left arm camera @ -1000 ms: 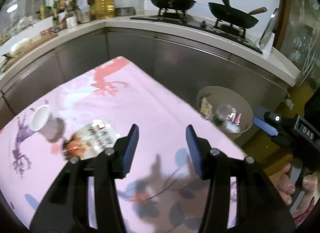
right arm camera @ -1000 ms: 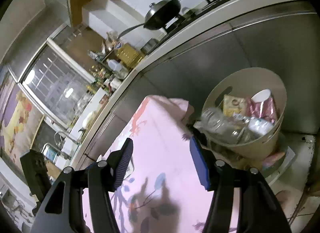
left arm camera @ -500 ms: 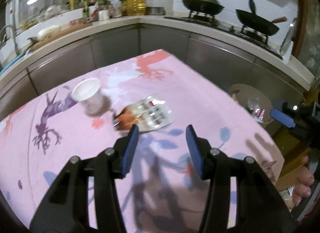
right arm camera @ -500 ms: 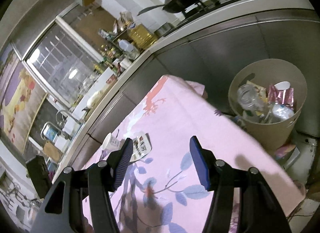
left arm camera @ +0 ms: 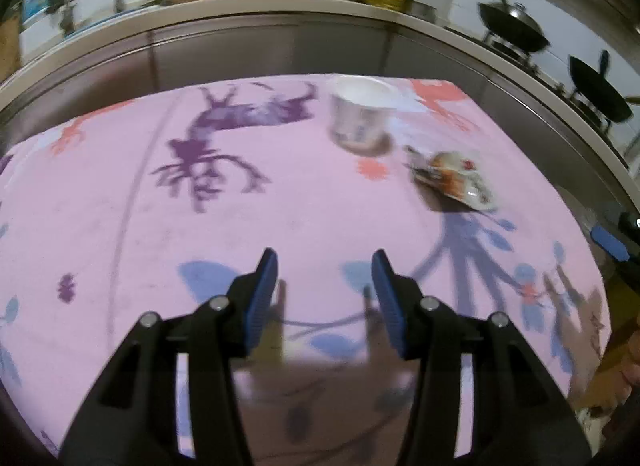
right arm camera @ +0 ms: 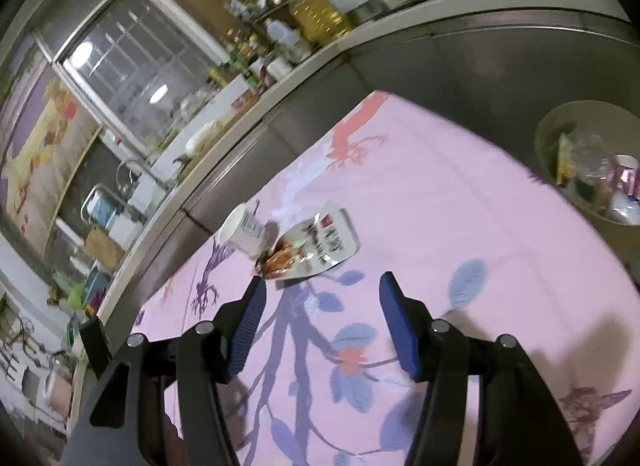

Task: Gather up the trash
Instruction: 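Grasp the white paper cup rim with the right gripper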

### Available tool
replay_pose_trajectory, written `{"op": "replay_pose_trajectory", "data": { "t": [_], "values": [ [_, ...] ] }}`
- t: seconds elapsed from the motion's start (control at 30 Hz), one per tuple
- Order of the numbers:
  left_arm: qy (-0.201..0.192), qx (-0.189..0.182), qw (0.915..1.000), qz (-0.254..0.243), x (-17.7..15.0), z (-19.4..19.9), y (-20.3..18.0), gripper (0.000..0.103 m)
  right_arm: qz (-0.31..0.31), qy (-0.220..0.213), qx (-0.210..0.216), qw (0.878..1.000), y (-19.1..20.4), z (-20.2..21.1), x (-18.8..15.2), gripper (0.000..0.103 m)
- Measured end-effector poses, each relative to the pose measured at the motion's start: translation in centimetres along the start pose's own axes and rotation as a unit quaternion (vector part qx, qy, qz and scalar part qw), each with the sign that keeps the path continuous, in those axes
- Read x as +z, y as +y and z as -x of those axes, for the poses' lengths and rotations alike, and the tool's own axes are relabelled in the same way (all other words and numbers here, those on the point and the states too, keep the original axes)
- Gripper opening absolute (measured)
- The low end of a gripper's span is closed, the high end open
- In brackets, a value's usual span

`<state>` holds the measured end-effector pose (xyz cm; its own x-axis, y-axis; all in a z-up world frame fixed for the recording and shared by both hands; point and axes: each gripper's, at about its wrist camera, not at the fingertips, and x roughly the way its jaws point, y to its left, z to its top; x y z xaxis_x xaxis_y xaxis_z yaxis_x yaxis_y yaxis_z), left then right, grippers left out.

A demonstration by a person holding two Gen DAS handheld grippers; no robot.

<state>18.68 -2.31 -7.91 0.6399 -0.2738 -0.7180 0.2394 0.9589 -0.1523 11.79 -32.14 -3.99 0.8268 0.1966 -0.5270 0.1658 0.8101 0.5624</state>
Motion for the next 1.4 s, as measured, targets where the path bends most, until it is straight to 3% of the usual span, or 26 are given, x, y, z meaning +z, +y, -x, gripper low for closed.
{"op": "replay_pose_trajectory", "data": {
  "t": [0.37, 0.63, 0.83, 1.13, 1.27, 1.4],
  "values": [
    [-0.023, 0.008, 0.9994, 0.025, -0.9, -0.6, 3.6, 0.047, 0.046, 0.032, 0.007, 0.998, 4.7, -3.6, 0.6, 0.057],
    [-0.022, -0.026, 0.9975, 0.062, -1.3, -1.1, 5.3, 0.047, 0.081, 0.046, 0.012, 0.996, 8.5, -7.6, 2.1, 0.057],
    [-0.038, -0.041, 0.9949, 0.083, -1.4, -0.6, 6.1, 0.047, 0.097, 0.051, -0.010, 0.994, 9.9, -11.9, 4.4, 0.057],
    [-0.057, -0.047, 0.9936, 0.085, -1.5, -0.1, 6.3, 0.047, 0.140, 0.093, -0.040, 0.985, 12.4, -18.1, 6.4, 0.056],
    [-0.055, -0.051, 0.9924, 0.097, -1.5, -0.2, 6.8, 0.047, 0.136, 0.116, -0.062, 0.982, 12.1, -20.2, 6.6, 0.048],
    [-0.053, -0.054, 0.9914, 0.107, -1.5, -0.3, 7.1, 0.047, 0.123, 0.141, -0.058, 0.981, 11.5, -21.5, 6.5, 0.025]
  ]
}}
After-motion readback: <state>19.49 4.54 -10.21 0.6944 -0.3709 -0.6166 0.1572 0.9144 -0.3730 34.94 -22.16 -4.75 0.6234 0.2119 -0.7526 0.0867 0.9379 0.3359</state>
